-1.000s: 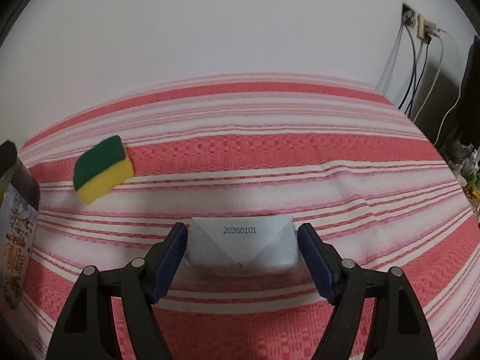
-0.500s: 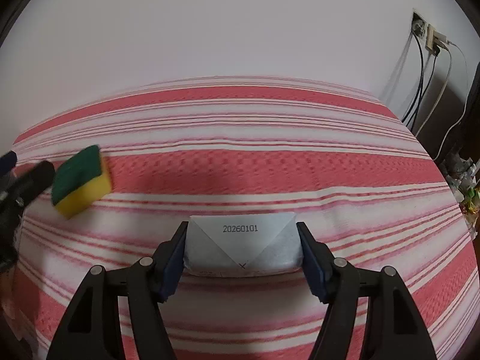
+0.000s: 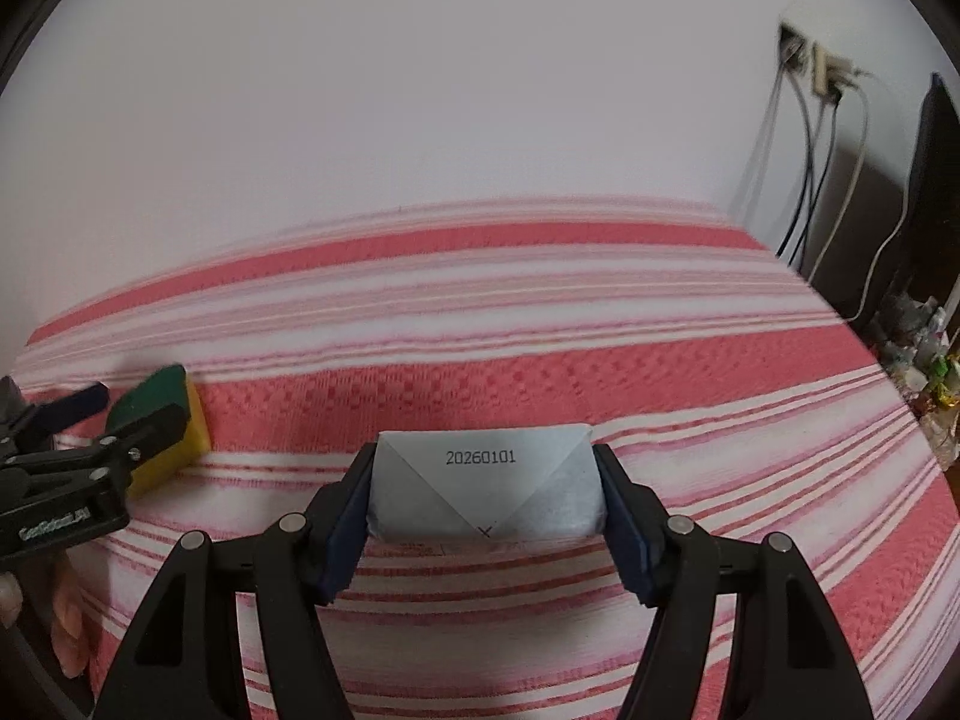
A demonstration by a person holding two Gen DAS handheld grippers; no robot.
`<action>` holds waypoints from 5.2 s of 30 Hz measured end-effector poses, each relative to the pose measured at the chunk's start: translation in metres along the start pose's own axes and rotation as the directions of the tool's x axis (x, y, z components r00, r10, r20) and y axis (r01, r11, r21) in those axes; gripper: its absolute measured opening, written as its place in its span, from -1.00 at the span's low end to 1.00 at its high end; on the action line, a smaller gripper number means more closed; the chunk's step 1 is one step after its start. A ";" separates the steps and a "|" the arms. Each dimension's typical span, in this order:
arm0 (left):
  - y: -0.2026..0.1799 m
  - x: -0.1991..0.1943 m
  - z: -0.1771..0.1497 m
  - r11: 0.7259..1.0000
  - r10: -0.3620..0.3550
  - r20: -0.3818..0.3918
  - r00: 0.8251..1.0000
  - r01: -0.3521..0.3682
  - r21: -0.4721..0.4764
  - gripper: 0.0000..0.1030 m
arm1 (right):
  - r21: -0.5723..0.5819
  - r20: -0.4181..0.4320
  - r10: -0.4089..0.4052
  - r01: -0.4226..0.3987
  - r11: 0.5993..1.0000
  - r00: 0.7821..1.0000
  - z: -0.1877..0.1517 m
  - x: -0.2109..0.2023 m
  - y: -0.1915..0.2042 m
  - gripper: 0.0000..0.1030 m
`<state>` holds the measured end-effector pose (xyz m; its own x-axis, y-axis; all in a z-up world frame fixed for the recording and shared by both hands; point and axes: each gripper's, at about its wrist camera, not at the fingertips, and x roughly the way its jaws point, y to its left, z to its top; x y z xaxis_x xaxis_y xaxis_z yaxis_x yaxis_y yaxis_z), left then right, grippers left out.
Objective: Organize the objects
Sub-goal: 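Grasp the green-yellow sponge with the left gripper while the right gripper grasps the white paper packet, then lift and carry the sponge and paper packet in both grippers over the tin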
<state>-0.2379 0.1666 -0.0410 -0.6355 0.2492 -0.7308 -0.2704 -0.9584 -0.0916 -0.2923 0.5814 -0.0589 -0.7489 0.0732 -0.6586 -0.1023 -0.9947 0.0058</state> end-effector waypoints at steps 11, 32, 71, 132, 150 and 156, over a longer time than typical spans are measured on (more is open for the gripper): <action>-0.009 -0.010 -0.005 0.997 0.001 0.009 1.000 -0.002 0.074 0.41 | -0.005 0.035 -0.034 0.034 0.999 0.999 0.001 -0.004 -0.003 0.35; -0.016 -0.075 -0.016 0.995 0.068 0.269 0.961 -0.084 0.049 0.41 | -0.001 0.246 -0.008 0.008 1.000 0.969 -0.007 -0.043 0.016 0.36; -0.025 -0.097 -0.036 0.993 0.109 0.359 0.927 -0.117 -0.001 0.41 | -0.043 0.378 0.053 -0.040 0.998 0.924 -0.024 -0.074 0.028 0.36; 0.042 -0.186 -0.076 0.973 0.211 0.532 0.820 -0.124 -0.196 0.41 | -0.271 0.414 0.308 -0.207 0.940 0.857 -0.016 -0.107 0.082 0.36; 0.140 -0.228 -0.103 0.877 0.441 0.427 0.790 -0.278 -0.391 0.41 | -0.411 0.309 0.541 -0.403 0.818 0.782 0.011 -0.110 0.156 0.36; 0.160 -0.225 -0.111 0.854 0.477 0.375 0.795 -0.318 -0.412 0.41 | -0.460 0.254 0.598 -0.449 0.766 0.760 0.014 -0.109 0.184 0.36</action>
<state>-0.0576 -0.0582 0.0333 -0.9054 -0.2067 -0.3708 0.2691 -0.9550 -0.1248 -0.2385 0.3911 0.0247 -0.7967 -0.5210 -0.3064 0.5589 -0.8280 -0.0456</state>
